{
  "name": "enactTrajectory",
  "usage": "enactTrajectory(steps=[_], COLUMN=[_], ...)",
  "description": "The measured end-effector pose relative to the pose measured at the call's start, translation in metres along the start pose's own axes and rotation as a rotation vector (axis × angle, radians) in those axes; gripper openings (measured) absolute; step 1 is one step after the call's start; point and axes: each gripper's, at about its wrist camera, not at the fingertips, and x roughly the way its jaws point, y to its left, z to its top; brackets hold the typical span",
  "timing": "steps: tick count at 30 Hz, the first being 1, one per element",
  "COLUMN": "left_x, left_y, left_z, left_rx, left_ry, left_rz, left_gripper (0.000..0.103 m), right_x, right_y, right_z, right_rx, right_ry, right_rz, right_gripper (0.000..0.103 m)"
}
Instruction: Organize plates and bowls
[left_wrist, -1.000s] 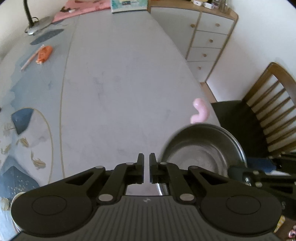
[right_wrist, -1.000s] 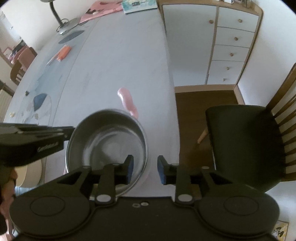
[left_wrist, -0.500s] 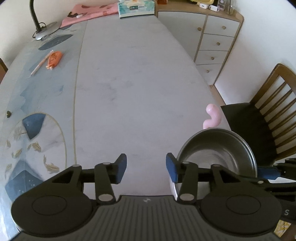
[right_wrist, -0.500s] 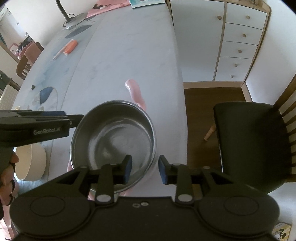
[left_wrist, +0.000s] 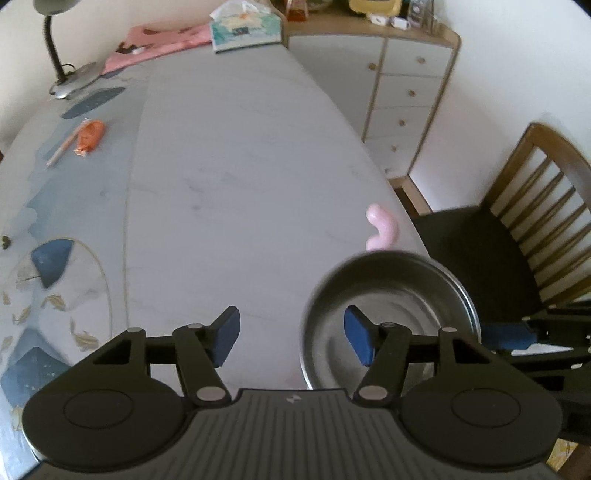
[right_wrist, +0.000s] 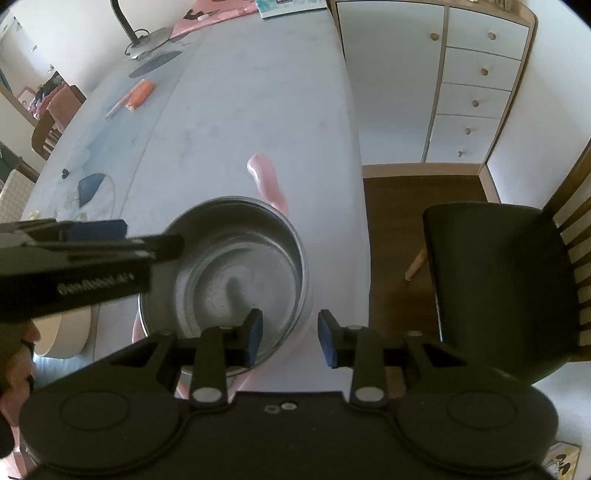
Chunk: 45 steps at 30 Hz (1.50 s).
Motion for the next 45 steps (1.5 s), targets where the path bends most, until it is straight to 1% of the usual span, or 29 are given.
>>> enactTrajectory(steps=[1,2,3,4,6,7,8,12,14,18,23,28,36,39,45], left_x=[0.003,0.004,0.006,0.007,0.009,0.008,0.008,0.006,0.004,-0.001,-0.013,-0.031,-0.074,-0.092,-0.129], left_y=[-0.002,0.0,0.002,0.003,0.006,0.007,0.007,0.003,0.001,-0.006,-0.007,-0.008,-0.003,0.001,0.003], left_z=[-0.001,-0.002,-0.002,-0.002,-0.003,-0.004,-0.005,-0.007,-0.009,-0.012,-0.018,-0.019,-0.03,-0.037,-0.06], left_rx=[0.001,-0.002,-0.013,-0.03,-0.053,-0.055,-0.053,-0.042,-0.029,-0.017,-0.025,-0.017,0.004,0.01,0.046], left_ry=[0.005,0.013,0.025,0.037,0.046,0.047,0.052,0.062,0.058,0.053,0.045,0.029,-0.007,-0.008,-0.03], left_rz=[0.006,0.005,-0.005,-0.014,-0.018,-0.015,-0.011,-0.003,-0.004,0.021,0.018,0.019,0.007,-0.001,-0.012], left_gripper=[0.056,0.046,0.041,0.033,0.032,0.027,0.019,0.011,0.004,0.004,0.003,0.003,0.003,0.003,0.003], right_x=[0.0,0.0,-0.001,-0.001,-0.001,-0.002,-0.003,-0.005,-0.005,-0.006,-0.013,-0.026,-0.063,-0.08,-0.104], right_y=[0.002,0.002,0.003,0.003,0.004,0.004,0.004,0.007,0.01,0.014,0.014,0.019,0.037,0.047,0.065], right_z=[-0.001,-0.001,-0.001,-0.002,-0.002,-0.003,-0.003,-0.003,-0.003,-0.006,-0.011,-0.016,-0.032,-0.042,-0.067], right_rx=[0.001,0.0,-0.002,-0.004,-0.012,-0.016,-0.018,-0.032,-0.031,-0.019,0.01,0.01,0.018,0.014,0.022], right_ry=[0.0,-0.002,-0.002,0.0,0.0,-0.001,-0.003,-0.007,-0.011,-0.015,-0.018,-0.032,-0.079,-0.089,-0.103], right_rz=[-0.003,-0.004,-0.004,-0.004,-0.006,-0.006,-0.004,-0.013,-0.024,-0.045,-0.047,-0.054,-0.064,-0.073,-0.073], right_gripper=[0.03,0.029,0.028,0.026,0.025,0.024,0.023,0.019,0.018,0.015,0.013,0.013,0.012,0.012,0.012])
